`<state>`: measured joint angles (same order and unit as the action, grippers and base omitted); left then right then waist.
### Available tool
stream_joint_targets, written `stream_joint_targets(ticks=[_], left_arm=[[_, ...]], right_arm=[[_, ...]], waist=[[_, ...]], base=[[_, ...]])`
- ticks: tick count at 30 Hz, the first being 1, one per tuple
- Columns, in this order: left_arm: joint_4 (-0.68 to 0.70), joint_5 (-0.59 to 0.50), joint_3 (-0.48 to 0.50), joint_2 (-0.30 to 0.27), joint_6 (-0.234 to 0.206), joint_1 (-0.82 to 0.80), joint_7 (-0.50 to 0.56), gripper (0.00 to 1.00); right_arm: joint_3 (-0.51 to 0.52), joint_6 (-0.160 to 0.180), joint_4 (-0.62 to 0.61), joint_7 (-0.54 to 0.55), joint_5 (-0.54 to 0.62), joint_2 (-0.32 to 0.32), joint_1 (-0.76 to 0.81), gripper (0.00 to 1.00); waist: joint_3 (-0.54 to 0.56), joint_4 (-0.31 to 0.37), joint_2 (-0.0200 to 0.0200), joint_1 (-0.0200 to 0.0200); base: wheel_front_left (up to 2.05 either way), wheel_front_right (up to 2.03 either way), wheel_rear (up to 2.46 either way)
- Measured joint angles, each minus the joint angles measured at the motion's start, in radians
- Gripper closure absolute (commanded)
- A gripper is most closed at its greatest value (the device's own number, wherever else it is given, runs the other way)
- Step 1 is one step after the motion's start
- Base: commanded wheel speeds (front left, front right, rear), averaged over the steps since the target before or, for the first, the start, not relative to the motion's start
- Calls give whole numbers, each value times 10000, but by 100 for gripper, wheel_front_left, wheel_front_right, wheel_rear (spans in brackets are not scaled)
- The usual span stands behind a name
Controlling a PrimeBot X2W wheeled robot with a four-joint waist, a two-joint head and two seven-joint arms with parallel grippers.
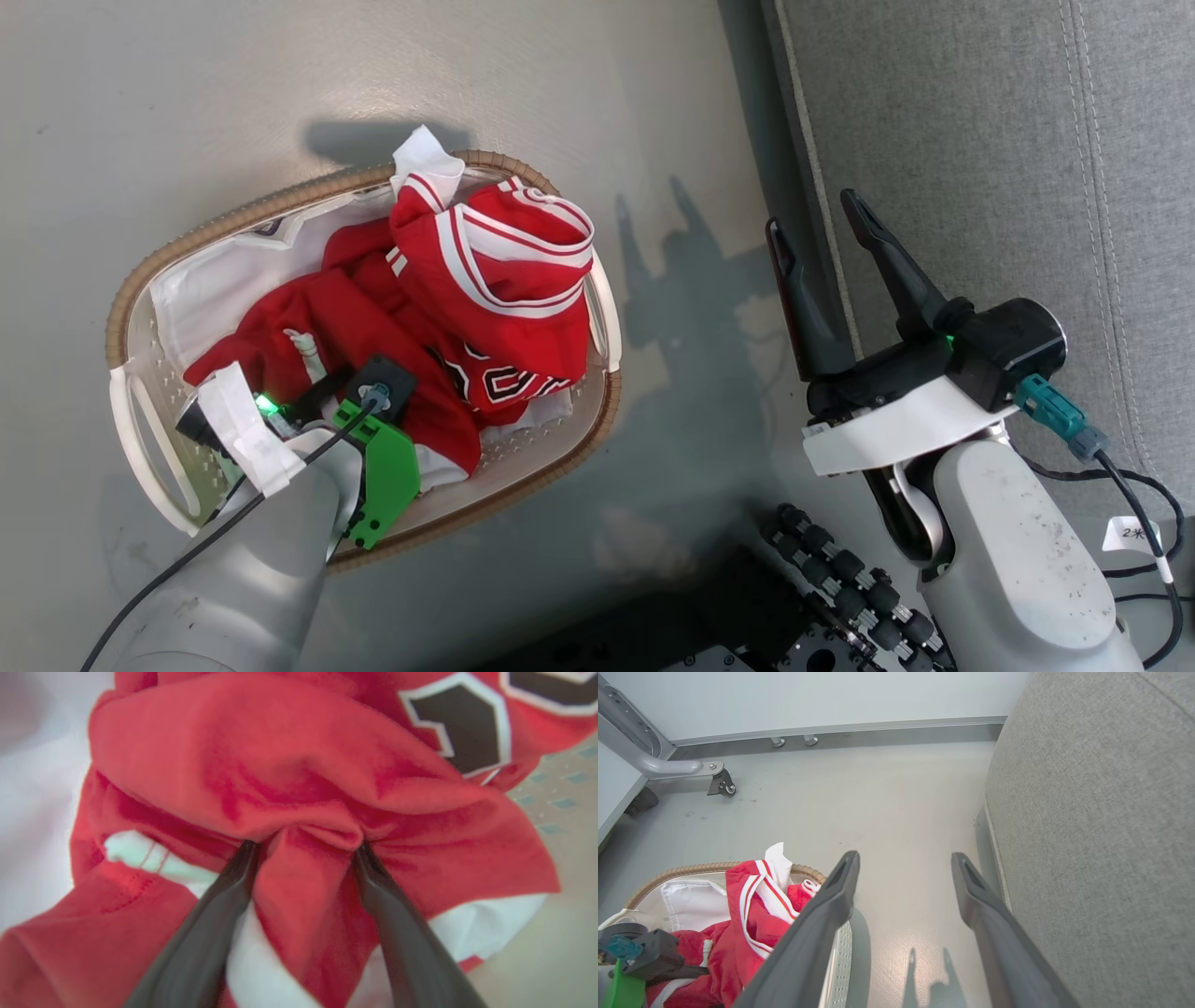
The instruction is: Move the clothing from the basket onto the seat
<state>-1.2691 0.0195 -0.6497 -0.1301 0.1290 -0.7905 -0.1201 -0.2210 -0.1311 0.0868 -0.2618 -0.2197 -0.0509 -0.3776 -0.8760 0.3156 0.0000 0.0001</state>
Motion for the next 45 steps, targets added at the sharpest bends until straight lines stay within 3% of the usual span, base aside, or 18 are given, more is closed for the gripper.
stream_joint_targets(ticks=[1, 2, 11, 22, 33, 45], left_arm=[[-4, 75, -82, 8, 0, -28, -23, 85], [-10, 196, -167, 19, 0, -46, -92, 100], [17, 1369, -593, 192, 2, 238, -771, 100], [965, 2940, -905, 437, 2, 1562, -1381, 100], [3802, 3613, -869, 226, 2, 3188, -1436, 100], [6414, 3371, 663, 247, 2, 4704, -1436, 100]], right_arm=[[0, 0, 4, 0, -2, 0, 0, 0], [4, 0, 17, 0, -6, 0, -2, 0], [351, 0, -12, 0, 4, 6, -21, 0], [556, -2, 393, 0, 276, 13, 442, 0], [838, -2, 608, 0, 451, -236, 1251, 0], [731, -2, 968, 0, 443, -414, 2259, 0]], waist=[[8, -9, 0, 0], [26, -23, 0, 0], [594, -104, 0, 0], [2137, -398, 0, -1], [4020, -1135, 0, -1], [6029, -2005, 0, -1]], base=[[0, 0, 0], [0, 0, 0], [0, 0, 0], [0, 0, 0], [0, 0, 0], [0, 0, 0]])
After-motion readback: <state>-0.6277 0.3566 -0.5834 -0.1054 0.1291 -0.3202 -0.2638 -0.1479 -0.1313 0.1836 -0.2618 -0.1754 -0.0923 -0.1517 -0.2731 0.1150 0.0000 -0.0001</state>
